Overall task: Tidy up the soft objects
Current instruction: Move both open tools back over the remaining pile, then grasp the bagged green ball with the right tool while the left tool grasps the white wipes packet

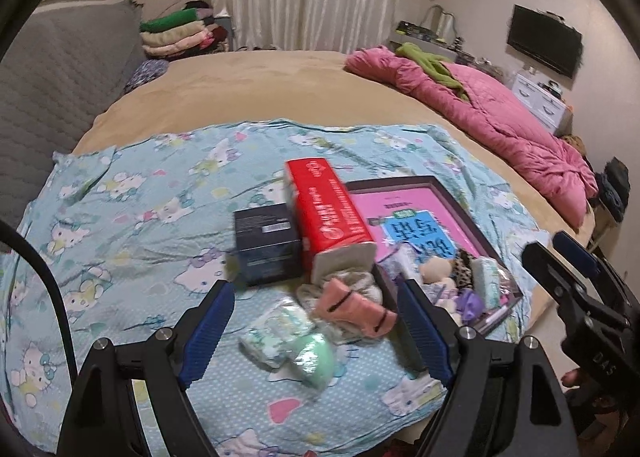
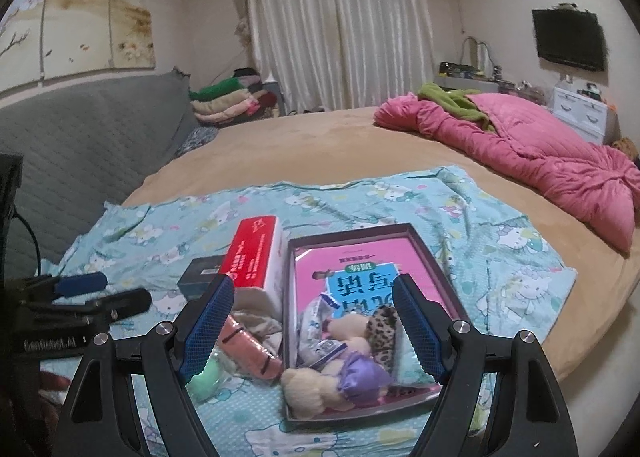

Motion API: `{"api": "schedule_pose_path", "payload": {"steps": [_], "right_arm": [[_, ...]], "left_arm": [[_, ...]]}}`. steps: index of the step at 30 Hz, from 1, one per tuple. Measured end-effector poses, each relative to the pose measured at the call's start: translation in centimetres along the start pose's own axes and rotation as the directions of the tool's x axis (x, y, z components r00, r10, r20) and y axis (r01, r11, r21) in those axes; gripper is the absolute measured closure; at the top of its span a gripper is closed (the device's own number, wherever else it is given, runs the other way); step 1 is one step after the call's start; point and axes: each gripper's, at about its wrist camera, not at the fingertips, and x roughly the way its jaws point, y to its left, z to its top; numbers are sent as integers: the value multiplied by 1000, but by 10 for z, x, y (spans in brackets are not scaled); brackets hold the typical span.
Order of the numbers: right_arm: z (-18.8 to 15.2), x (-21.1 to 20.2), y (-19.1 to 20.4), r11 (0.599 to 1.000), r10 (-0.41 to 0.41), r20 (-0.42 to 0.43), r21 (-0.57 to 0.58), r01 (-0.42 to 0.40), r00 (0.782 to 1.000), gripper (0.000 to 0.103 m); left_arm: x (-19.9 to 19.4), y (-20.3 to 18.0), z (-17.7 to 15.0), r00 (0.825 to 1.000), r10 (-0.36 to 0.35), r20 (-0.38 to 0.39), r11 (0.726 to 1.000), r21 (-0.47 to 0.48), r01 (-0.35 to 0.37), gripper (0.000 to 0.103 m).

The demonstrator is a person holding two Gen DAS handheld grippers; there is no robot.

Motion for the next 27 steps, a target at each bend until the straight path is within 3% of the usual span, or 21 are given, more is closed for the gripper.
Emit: {"api": "schedule_pose_path", "payload": {"steps": [10, 18, 27], "right_arm": [[-10, 11, 22, 998, 21, -42, -63, -24, 999, 21], [-25, 30, 45, 990, 44, -103, -127, -57, 994, 21], [-57, 56, 87, 967, 123, -223, -191, -167, 967, 21]], "left_arm": [[13, 59, -9, 999, 35, -39, 994, -105, -39, 20], [34, 82, -24, 996, 34, -87, 989, -142, -46, 20], [66, 90, -44, 989, 6, -150, 989, -148, -28, 20]]}}
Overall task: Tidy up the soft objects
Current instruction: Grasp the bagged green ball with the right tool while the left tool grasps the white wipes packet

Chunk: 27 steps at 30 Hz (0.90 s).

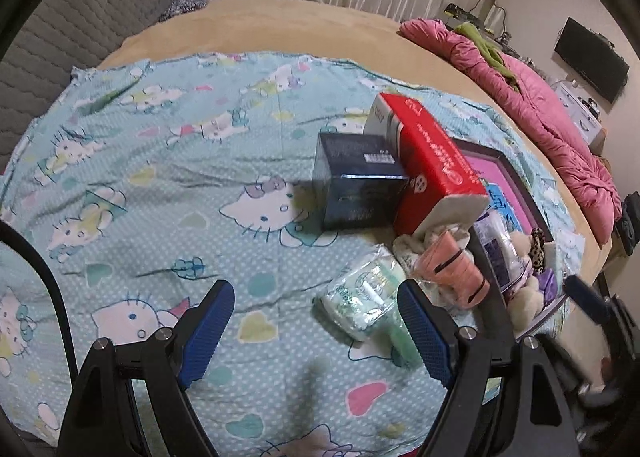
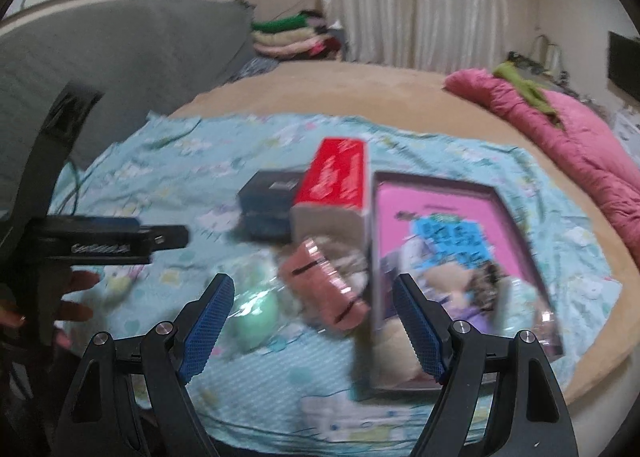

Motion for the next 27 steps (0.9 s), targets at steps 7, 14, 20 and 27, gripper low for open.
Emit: {"api": "schedule_pose_path", "payload": {"steps": [7, 14, 20, 27], "right_arm": [[-12, 34, 20, 999, 37, -79, -24, -39, 996, 21], [-22, 63, 29, 999, 19, -131, -45, -25, 991, 21], [-27, 83, 31, 999, 3, -153, -45, -10, 988, 21], [-28, 98, 33, 998, 3, -154, -56, -12, 988, 23]], "left_arm": [[23, 8, 0, 997, -68, -31, 997, -23, 67, 20], [50, 9, 4, 989, -121, -83, 992, -29, 119, 20], [68, 9, 3, 982, -153, -112, 988, -30, 150, 20], [79, 4, 1, 976, -171, -132, 985, -9, 171, 20]]}}
